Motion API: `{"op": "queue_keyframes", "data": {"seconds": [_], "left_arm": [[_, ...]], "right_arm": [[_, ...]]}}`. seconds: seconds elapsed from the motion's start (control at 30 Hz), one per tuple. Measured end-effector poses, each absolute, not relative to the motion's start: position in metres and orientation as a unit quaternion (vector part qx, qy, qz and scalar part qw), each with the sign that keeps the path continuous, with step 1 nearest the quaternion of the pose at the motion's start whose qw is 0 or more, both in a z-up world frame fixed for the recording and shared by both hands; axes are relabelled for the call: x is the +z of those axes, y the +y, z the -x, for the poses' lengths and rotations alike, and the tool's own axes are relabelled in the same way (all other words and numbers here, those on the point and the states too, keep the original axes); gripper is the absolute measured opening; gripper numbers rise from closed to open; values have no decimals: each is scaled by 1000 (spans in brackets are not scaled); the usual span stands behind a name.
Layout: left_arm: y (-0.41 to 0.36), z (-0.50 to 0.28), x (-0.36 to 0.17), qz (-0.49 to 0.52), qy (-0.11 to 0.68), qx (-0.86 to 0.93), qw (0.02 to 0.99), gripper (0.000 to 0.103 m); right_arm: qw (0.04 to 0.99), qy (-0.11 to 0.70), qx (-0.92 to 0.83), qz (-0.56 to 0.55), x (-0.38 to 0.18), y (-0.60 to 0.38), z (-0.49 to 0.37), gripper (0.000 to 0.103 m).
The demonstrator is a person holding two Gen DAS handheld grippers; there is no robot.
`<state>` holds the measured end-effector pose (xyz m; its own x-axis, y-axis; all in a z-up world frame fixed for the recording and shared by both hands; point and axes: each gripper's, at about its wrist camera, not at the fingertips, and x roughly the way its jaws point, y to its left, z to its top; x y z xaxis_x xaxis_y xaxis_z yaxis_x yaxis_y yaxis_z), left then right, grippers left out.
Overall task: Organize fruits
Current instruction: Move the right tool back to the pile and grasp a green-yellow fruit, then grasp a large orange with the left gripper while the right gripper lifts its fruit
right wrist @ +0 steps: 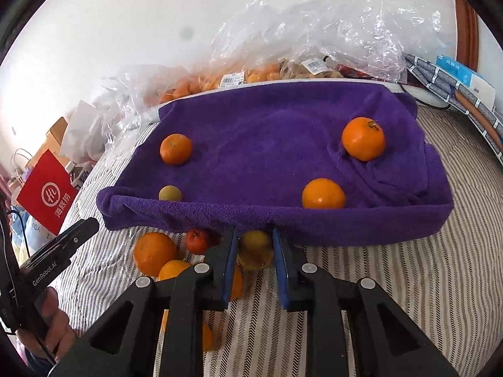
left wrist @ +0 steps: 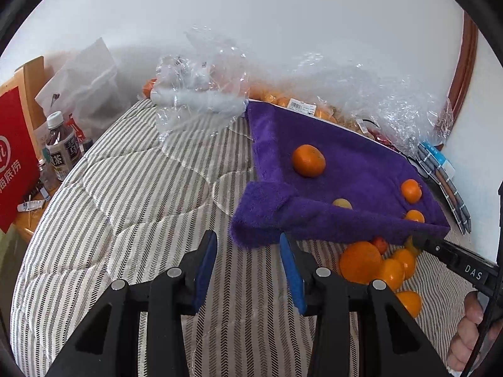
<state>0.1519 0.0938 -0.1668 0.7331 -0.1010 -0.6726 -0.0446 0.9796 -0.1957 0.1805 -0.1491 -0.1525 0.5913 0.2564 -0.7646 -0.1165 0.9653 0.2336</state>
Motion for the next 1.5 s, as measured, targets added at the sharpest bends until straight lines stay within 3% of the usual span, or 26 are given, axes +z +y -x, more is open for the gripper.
{"op": "queue_keyframes", "data": {"seconds": [0.33,0.63,0.77,1.5], "left_arm": [[57,-161,-170,144,413,-175,882,40],[26,-178,-179,134,437,-172,873,42],[22,-178,-181,123,432,-161,879,39],[43,-173,-180,83,418,-99,899,39]], "right_arm": [[892,445,61,-48,-158,-195,-144,23],[890,444,75,-66,-173,-204,-140,27],[891,442,68,-76,-173,-208,-141,27],[894,445,44,-22,-172,-195,-138,27]]}}
